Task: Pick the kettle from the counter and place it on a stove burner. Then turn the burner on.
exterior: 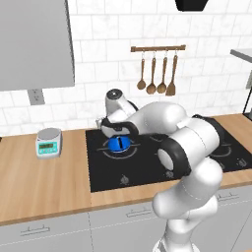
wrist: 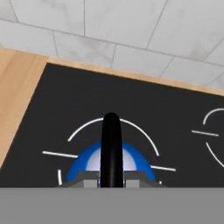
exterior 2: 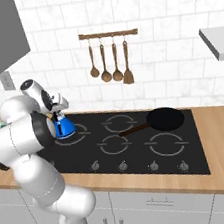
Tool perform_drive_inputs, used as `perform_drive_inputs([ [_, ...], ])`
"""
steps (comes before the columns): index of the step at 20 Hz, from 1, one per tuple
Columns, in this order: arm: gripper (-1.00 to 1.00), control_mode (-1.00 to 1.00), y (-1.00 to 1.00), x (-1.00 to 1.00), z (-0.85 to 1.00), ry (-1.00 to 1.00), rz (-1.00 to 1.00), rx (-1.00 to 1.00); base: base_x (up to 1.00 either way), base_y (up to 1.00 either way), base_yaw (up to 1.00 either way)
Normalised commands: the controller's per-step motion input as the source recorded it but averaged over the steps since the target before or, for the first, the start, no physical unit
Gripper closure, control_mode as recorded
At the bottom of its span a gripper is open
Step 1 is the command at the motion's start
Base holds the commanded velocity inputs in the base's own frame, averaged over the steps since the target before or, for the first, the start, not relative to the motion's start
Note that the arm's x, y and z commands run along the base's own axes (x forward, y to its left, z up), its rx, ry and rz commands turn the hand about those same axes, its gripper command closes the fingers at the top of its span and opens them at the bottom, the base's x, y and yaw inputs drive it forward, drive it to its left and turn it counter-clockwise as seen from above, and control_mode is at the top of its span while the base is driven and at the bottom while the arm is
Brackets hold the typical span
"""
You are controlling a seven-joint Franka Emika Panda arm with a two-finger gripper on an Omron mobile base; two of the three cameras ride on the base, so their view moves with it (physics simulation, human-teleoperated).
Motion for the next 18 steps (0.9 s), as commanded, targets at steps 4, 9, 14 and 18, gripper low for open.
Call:
perform_drive_inputs([
  [4, 1.00, -1.00, 0.00, 0.00, -0.50, 0.00, 0.00, 0.07, 0.00, 0.00, 0.00],
  [9, 1.00, -1.00, -0.05, 0.05, -0.21, -0.12, 0.00, 0.03, 0.00, 0.00, 0.00],
  [14, 1.00, -1.00, -0.14, 0.29, 0.00, -0.28, -0.01, 0.00, 0.00, 0.00, 0.00],
  [18, 1.00, -1.00, -0.04, 0.08, 0.00, -0.07, 0.00, 0.03, 0.00, 0.00, 0.00],
])
